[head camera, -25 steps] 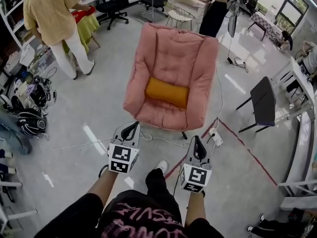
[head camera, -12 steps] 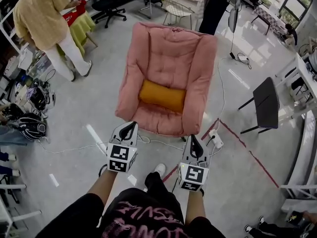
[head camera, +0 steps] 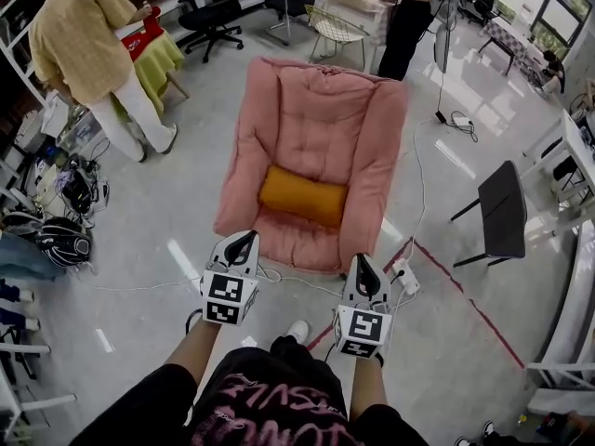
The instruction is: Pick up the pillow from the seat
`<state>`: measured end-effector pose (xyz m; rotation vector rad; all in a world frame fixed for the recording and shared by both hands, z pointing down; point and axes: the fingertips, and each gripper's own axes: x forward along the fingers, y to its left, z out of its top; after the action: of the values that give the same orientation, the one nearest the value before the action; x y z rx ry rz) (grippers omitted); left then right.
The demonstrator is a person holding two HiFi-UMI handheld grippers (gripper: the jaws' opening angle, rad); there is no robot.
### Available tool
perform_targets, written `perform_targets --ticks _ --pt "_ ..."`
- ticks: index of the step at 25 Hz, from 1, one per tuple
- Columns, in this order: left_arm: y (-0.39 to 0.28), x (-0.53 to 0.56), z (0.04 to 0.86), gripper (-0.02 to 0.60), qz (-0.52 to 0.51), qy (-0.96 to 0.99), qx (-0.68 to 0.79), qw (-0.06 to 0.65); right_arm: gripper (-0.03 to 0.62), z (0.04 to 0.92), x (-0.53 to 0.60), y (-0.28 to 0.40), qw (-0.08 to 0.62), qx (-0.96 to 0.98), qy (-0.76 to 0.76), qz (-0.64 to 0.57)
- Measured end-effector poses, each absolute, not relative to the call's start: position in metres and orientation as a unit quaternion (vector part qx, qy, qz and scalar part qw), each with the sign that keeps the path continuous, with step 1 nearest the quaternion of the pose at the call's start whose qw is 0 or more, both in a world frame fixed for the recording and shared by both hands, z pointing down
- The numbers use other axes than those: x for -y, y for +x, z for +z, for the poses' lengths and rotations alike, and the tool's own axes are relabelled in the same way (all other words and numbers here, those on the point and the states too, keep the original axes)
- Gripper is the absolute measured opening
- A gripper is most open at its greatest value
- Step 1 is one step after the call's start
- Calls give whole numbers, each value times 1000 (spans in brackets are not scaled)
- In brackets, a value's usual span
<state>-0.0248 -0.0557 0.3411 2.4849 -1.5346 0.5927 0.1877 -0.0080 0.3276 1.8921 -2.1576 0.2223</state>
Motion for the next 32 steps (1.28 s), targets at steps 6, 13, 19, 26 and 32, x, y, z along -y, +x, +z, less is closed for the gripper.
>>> perform_targets --ticks 6,13,19,26,32 --pt "-20 65 330 11 198 825 525 69 21 320 22 193 114 755 642 74" --pt "-27 72 315 11 193 817 541 54 21 303 36 194 92 764 636 67" --pt "-25 71 304 11 193 814 546 32 21 300 35 196 92 767 632 62" --pt "-27 72 293 11 187 816 547 16 21 290 34 187 88 771 628 48" --pt "-35 78 298 11 185 817 545 29 21 283 40 190 69 764 639 54"
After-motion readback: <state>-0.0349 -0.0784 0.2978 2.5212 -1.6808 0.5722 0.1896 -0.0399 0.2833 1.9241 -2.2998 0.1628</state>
